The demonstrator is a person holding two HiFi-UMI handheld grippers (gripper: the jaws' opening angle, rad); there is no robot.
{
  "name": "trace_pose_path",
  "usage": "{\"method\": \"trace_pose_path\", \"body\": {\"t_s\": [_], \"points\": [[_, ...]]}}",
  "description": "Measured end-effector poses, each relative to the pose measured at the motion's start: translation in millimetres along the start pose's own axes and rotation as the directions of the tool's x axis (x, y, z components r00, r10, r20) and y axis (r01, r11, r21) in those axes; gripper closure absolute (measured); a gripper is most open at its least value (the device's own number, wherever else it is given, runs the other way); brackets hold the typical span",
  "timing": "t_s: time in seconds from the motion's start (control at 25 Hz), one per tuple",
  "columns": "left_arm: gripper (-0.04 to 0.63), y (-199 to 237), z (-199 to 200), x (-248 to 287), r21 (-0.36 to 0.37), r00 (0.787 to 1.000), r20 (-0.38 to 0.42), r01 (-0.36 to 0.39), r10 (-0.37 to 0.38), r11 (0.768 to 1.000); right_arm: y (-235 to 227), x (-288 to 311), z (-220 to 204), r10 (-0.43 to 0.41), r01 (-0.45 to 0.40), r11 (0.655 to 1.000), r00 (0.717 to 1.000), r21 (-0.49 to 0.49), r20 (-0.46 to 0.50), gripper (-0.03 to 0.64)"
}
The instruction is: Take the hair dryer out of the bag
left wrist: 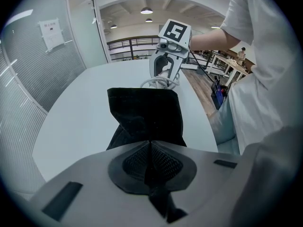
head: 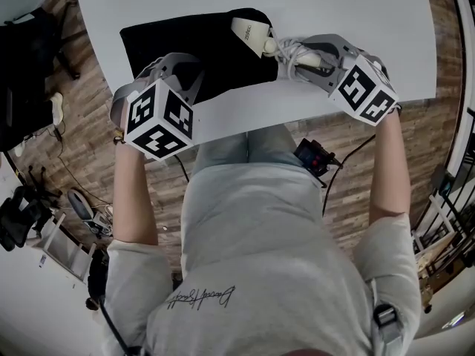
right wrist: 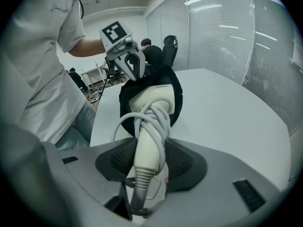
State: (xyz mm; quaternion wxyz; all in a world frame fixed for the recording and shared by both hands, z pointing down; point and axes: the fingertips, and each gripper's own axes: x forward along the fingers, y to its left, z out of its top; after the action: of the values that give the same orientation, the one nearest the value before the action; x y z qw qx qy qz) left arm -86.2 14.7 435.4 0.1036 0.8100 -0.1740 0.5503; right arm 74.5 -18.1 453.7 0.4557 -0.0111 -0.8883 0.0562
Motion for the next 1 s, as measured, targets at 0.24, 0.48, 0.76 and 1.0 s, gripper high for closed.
{"method": "trace_pose_path", "body": {"t_s": [0.24,0.48,0.76,1.0], "points": [[0.575,1.7,-1.2,1.4,-0.025,1.0,0.007,-0.007,0.007,1.0,-5.6,-12.2,-12.2,-0.029,0.028,0.998,1.0,0.048,0.001,0.419],[0.575,1.6,1.0,0.7,-0.067,0.999,0.041,-0.001,0.004,0.998,-0.7,-24.6,-26.5,-0.054,0.052,0.991,0.998,0.127,0.016,0.419],[0.575,7.9,2.3,1.5,-0.129,0.995,0.091,-0.017,0.029,0.991,-5.2,-38.8,-36.5,-0.109,0.099,0.972,0.993,0.214,0.038,0.419],[0.575,3.5,5.2,1.6,-0.164,0.992,0.118,-0.029,0.049,0.986,-9.2,-61.7,-39.0,-0.19,0.162,0.945,0.979,0.282,0.074,0.419]]}}
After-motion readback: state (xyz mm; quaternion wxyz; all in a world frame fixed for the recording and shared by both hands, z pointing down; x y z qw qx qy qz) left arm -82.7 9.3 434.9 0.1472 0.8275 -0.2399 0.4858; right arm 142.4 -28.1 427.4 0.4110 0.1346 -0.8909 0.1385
